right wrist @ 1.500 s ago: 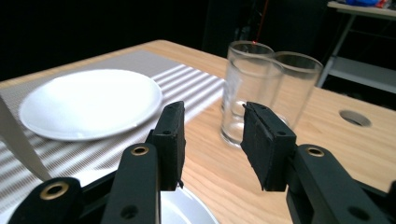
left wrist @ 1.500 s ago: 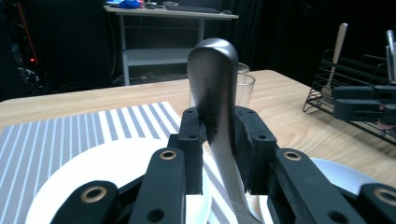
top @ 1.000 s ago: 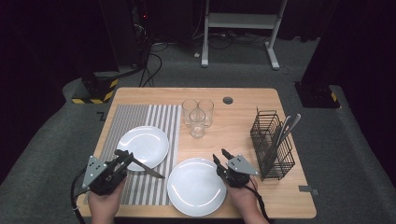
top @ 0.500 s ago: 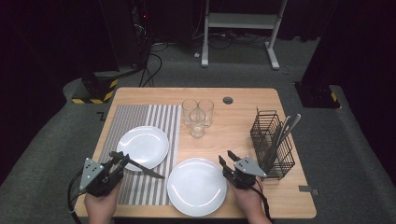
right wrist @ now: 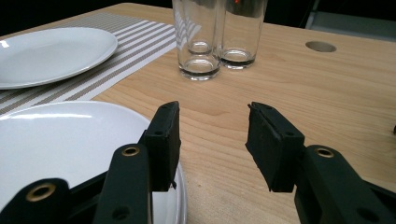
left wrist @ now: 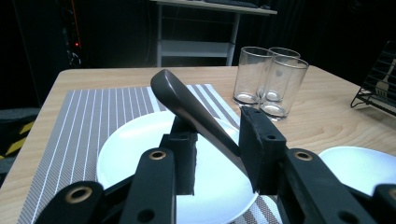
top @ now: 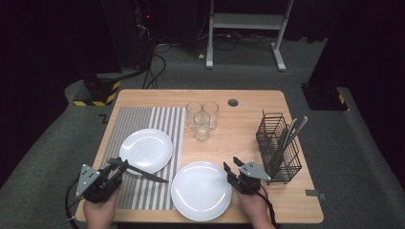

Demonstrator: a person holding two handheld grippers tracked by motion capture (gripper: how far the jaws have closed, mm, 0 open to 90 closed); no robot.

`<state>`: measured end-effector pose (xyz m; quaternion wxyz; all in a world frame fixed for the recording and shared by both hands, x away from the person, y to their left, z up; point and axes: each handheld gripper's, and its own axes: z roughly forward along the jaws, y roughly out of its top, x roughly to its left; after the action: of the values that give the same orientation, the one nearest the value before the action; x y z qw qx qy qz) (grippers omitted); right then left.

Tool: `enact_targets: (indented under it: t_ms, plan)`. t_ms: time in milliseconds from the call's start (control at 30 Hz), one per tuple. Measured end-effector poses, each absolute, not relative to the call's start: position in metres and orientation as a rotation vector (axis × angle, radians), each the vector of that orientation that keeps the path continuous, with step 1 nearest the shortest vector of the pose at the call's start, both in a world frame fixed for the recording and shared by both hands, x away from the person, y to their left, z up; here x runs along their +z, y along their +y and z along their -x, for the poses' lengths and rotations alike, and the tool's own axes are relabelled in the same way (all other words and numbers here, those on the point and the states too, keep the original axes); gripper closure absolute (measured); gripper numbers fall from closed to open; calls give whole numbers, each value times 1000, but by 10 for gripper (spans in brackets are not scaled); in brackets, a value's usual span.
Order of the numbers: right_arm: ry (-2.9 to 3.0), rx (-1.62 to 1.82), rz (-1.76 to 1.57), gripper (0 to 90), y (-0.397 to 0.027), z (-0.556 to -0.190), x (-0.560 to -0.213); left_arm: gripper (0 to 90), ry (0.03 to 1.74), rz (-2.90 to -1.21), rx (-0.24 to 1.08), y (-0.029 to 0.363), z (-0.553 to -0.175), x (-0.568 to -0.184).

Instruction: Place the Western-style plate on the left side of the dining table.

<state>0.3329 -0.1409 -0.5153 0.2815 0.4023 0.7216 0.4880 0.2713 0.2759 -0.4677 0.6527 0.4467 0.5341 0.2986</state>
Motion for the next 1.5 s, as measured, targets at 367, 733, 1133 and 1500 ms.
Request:
enact_targets:
  t_ms: [367, 733, 1133, 1500]
  plan:
    - [1938, 1301, -1097, 541, -141, -334, -518, 640, 1215, -995, 707, 283, -269, -478]
    - [1951, 1286, -1095, 544, -139, -334, -520, 619, 1218, -986, 698, 290, -265, -484]
    - [1948, 1286, -1101, 545, -140, -334, -520, 588, 1239, -982, 705, 294, -267, -489]
    - [1955, 1284, -1103, 546, -139, -334, -521, 559, 1270, -986, 691, 301, -271, -494]
